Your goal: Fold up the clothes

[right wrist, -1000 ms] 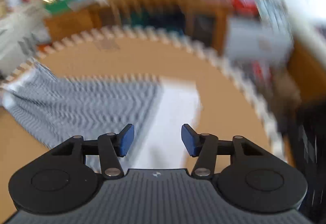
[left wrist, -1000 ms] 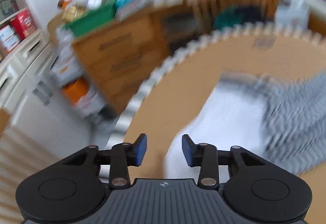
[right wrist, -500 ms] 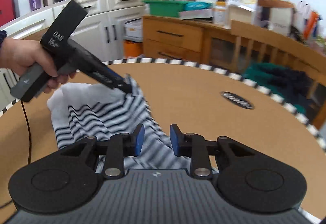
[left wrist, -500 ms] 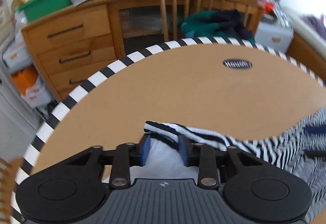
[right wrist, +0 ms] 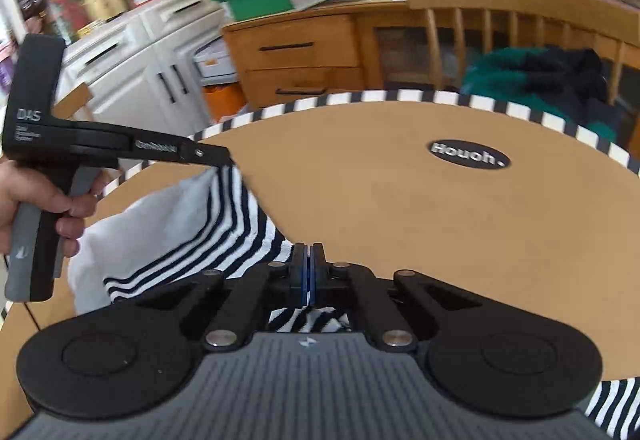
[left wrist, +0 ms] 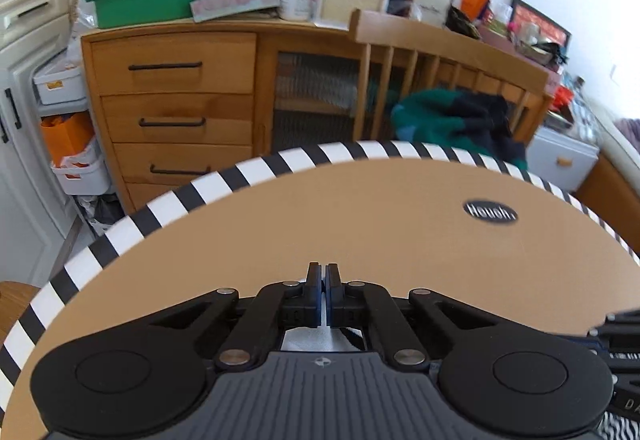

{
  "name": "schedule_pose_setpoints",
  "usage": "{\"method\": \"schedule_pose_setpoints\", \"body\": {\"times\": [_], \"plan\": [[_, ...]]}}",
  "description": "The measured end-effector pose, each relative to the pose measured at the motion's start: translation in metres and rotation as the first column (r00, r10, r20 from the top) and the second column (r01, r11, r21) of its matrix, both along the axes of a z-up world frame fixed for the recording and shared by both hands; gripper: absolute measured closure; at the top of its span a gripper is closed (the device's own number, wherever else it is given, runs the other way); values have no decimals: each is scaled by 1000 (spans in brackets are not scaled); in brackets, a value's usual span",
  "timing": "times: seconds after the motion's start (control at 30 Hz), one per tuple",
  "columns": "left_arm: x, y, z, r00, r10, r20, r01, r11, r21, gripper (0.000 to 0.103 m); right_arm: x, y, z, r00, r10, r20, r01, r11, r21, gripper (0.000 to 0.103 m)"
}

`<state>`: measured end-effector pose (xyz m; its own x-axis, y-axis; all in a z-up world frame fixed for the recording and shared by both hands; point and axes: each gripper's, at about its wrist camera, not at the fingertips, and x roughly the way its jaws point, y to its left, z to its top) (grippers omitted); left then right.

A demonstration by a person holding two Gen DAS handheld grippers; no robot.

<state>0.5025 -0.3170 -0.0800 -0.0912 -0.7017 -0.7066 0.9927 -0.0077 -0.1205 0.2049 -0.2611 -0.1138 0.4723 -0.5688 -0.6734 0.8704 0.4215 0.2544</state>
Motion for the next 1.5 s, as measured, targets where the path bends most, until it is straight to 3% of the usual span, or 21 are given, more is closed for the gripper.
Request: {"method": "schedule_pose_setpoints", "body": {"times": [0.1, 0.23, 0.3, 0.37, 0.43, 0.57, 0.63, 0.77, 0.9, 1.07, 1.1, 1.23, 1.33, 1.43, 1.5], "plan": [[0, -9, 1, 998, 47, 28, -47, 999, -18, 103, -3, -6, -8, 999, -36, 6, 36, 999, 24, 102], [13, -15, 6, 991, 134, -15, -134, 991, -16, 102, -5, -12, -16, 997, -70, -18, 70, 997, 42, 98], [27, -5, 15, 989, 143, -37, -143, 990, -16, 97, -16, -6, -8, 996, -92, 4, 92, 995, 30, 79], [46, 10, 24, 991, 124, -49, -124, 992, 1, 80, -28, 1, 0, 993, -115, 27, 114, 993, 18, 70], [64, 28, 29, 997, 73, -22, -72, 997, 36, 73, -44, 19, 11, 993, -109, 49, 110, 994, -14, 70], [80, 61, 22, 995, -45, 93, 28, 983, 181, 75, -66, 58, 22, 994, -82, 76, 84, 996, -16, 69], [81, 82, 18, 994, -57, 97, 35, 975, 217, 75, -70, 80, 23, 995, -65, 77, 66, 998, -11, 69], [78, 132, 10, 995, -50, 82, 28, 970, 240, 69, -68, 130, 21, 998, 47, -50, -49, 997, -52, 70], [77, 169, 6, 996, -19, 92, -1, 977, 213, 64, -81, 169, 17, 980, 81, -183, -88, 996, -30, 69], [71, 200, 8, 972, 57, 229, -77, 994, 79, 55, -122, 187, 15, 966, -20, -257, 24, 1000, 14, 64], [71, 205, 7, 976, 69, 209, -86, 994, 74, 54, -130, 188, 14, 962, -44, -268, 52, 998, 23, 63], [72, 210, -1, 995, 99, 6, -99, 989, 109, 53, -155, 190, 5, 949, -128, -287, 150, 987, 56, 63], [62, 209, -6, 994, 113, -4, -113, 991, 73, 53, -159, 194, 0, 945, -137, -298, 156, 987, 42, 63], [54, 202, -10, 994, 105, 29, -106, 994, 38, 57, -157, 196, -3, 943, -121, -309, 138, 990, 33, 61], [49, 196, -10, 995, 71, 67, -73, 997, 25, 77, -156, 197, -3, 940, -97, -328, 112, 993, 27, 62]]}}
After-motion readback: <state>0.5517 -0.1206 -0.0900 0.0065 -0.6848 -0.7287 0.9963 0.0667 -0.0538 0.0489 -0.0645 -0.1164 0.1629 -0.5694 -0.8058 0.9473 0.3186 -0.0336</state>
